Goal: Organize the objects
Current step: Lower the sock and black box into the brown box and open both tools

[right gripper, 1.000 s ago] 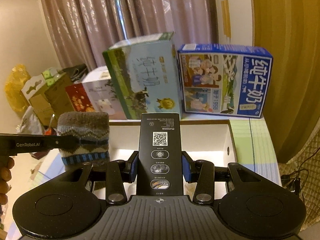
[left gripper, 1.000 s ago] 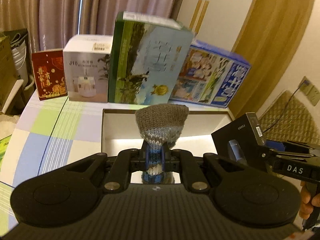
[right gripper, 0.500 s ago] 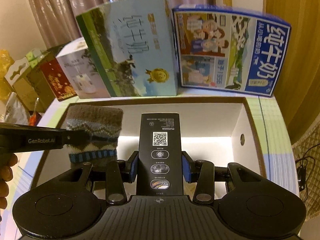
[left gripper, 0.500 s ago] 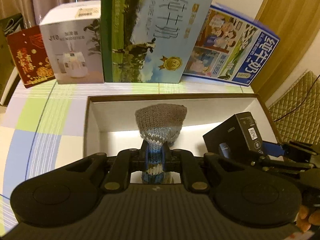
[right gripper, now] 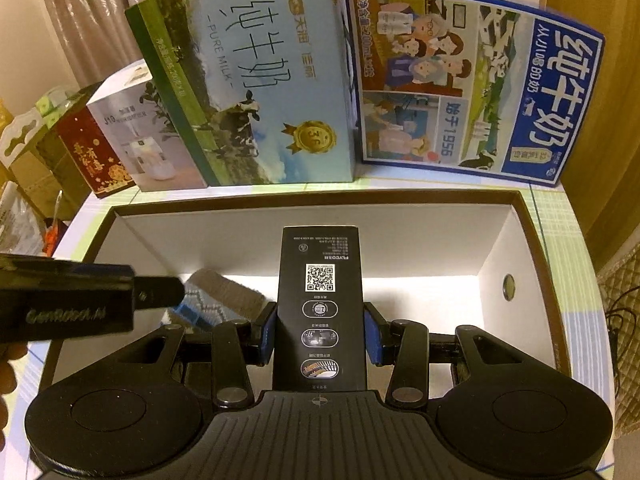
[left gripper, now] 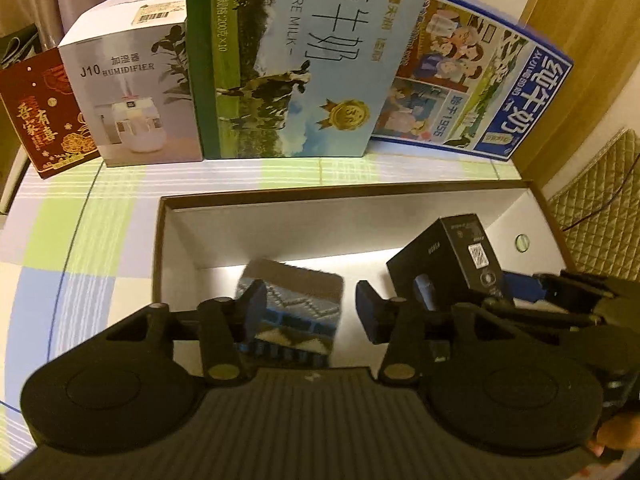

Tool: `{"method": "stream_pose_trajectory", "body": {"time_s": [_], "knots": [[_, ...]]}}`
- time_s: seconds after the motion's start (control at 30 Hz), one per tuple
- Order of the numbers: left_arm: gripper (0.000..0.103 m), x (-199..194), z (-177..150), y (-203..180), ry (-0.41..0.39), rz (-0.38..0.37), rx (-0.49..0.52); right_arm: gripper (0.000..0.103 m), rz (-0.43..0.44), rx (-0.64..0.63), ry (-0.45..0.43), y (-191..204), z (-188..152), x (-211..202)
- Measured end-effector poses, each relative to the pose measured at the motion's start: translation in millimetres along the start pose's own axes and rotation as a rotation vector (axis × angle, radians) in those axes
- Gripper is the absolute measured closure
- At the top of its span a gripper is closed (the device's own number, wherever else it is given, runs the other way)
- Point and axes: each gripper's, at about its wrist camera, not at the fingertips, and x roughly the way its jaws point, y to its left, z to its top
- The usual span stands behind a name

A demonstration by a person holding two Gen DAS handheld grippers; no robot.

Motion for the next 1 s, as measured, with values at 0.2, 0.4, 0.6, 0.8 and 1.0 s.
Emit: {"method": "stream_pose_trajectory", "body": {"time_s": [0.2,0.4,0.6,0.8,1.0], "knots": [[0.044,-2.9,-4.3,4.5,0.005,0.004,0.011,0.051,0.014,0.029,-0.061,-3.4,11.0,-6.9],[0.036,-14.4,-10.0,-2.2,-0.009,0.001,0.05,0.032,0.018,0.019,-0.046,-10.0,4.6,-23.1],[0.033,-26.1,-18.9,-5.0,-0.007,-0.01,0.045,0.018,0.029,0.039,-0.017,-23.5,-17.1,-39.7],[0.03,-40.6,-32.2,-5.9,-0.006,-0.006,0.024,0.014,0.04,0.069,-0.007,-33.6,-39.4,-61.4],[0.029,-59.0,-50.6,-6.7,0.011,0.007,-0.003,0.012,0.04,0.091,-0.025,-37.0,-58.6,-88.5]]}}
